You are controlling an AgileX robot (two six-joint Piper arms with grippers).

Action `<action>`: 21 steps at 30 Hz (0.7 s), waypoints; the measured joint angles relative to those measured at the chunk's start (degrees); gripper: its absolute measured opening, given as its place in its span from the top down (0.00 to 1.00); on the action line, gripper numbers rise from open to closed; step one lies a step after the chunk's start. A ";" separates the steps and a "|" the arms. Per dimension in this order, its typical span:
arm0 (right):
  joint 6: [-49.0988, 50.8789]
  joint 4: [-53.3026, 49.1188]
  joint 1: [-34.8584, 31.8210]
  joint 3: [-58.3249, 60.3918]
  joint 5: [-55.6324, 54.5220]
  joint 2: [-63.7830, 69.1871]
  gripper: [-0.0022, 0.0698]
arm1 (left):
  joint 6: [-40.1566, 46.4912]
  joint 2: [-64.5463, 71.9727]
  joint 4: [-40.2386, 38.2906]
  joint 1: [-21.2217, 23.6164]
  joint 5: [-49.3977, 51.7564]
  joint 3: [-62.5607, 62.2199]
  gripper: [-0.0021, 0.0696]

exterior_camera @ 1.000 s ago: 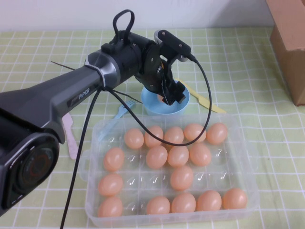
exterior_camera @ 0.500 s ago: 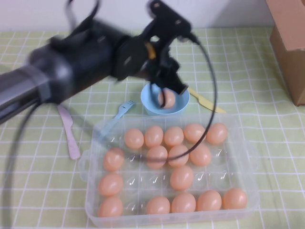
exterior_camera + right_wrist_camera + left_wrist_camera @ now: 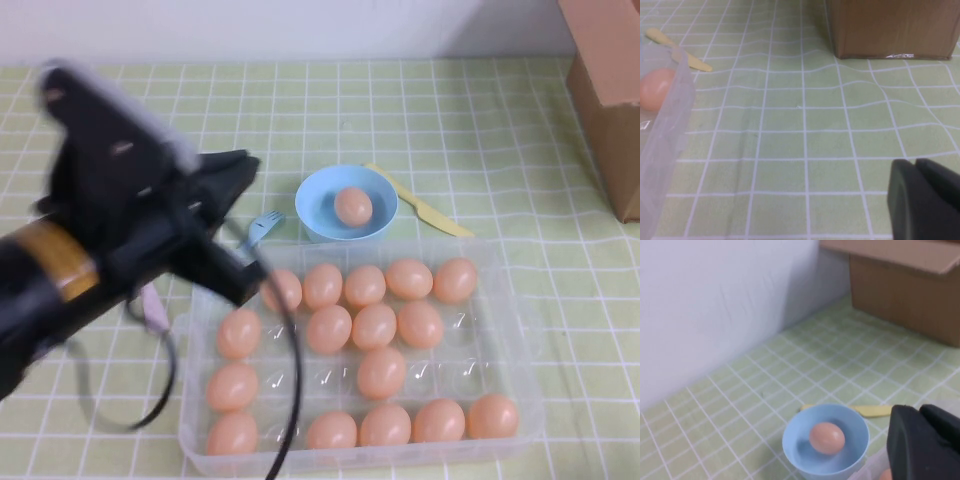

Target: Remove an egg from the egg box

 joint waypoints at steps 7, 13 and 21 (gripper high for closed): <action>0.00 0.00 0.00 0.00 0.00 0.00 0.99 | -0.12 -10.57 -0.65 0.13 4.19 5.17 0.97; 0.00 0.00 0.00 0.00 0.00 0.00 0.99 | -0.12 -12.06 -0.43 0.83 12.44 5.45 0.97; 0.00 0.00 0.00 0.00 0.00 0.00 0.99 | -0.12 -12.64 -0.43 0.97 8.25 7.90 0.97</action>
